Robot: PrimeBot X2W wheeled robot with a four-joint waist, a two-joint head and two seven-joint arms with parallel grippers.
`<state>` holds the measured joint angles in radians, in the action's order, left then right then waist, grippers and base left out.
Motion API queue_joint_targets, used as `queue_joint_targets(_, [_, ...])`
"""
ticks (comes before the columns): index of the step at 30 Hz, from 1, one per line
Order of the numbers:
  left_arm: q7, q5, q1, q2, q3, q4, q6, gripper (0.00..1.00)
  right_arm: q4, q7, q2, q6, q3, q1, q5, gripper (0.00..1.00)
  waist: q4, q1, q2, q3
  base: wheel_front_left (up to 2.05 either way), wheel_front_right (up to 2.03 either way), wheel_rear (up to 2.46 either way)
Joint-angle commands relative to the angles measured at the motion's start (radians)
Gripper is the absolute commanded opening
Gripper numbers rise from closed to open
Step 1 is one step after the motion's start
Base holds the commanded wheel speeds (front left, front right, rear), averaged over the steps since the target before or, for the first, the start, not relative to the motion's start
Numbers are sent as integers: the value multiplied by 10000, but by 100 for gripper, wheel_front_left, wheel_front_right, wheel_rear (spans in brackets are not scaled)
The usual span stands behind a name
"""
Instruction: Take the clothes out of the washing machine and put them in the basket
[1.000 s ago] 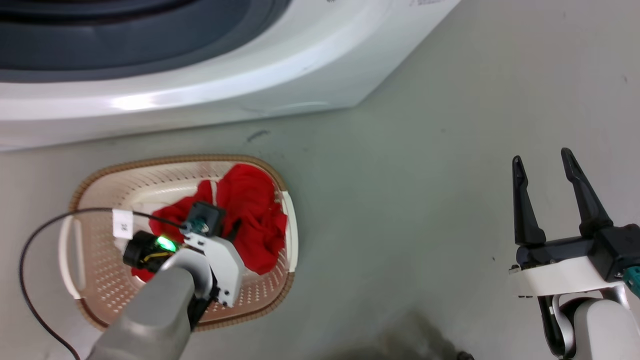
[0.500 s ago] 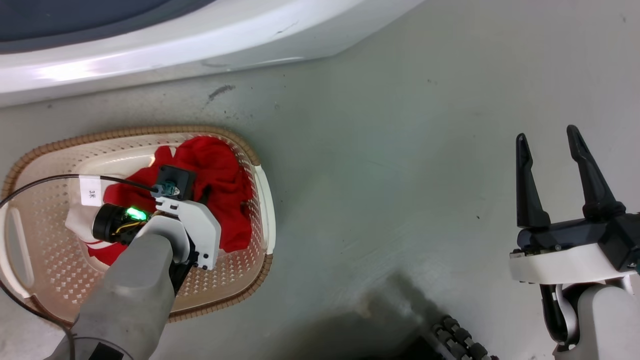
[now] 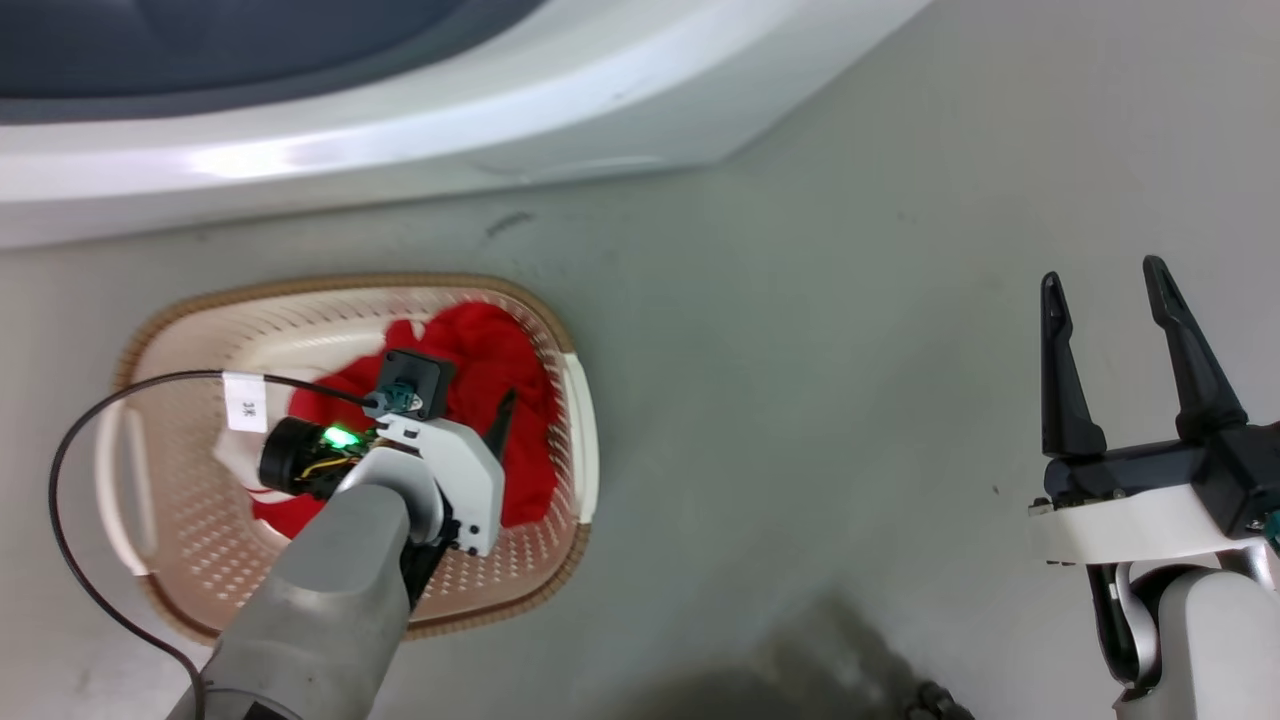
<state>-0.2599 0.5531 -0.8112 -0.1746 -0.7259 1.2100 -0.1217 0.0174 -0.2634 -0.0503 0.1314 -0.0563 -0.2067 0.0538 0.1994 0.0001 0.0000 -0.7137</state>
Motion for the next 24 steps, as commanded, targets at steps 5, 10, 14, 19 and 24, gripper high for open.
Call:
queue_joint_targets(5, [-51,9,664,-119,525,-1481,-43,100,-240,-21,1,-14,-186,140,316,100,-812,-1,0,1719,0,0,0])
queue_joint_targets(10, [-52,-658,1531,-494,1036,-3104,43,100,-539,-20,3,-13,-289,329,560,100,-1234,-1,0,3045,0,0,0])
queue_joint_targets(14, [-54,-1230,2116,-854,1552,-4341,78,100,-742,-20,0,-13,-354,547,715,100,-1474,-1,0,4024,0,0,0])
queue_joint_targets(19, [-53,-1747,3118,-1195,2552,-6190,380,100,-896,-20,3,-13,-617,876,375,100,-1824,-1,0,5031,0,0,0])
queue_joint_targets(24, [-55,-2210,4440,-1248,3644,-7948,731,100,-789,-20,4,-13,-669,1349,392,100,-2140,-1,0,5826,0,0,0])
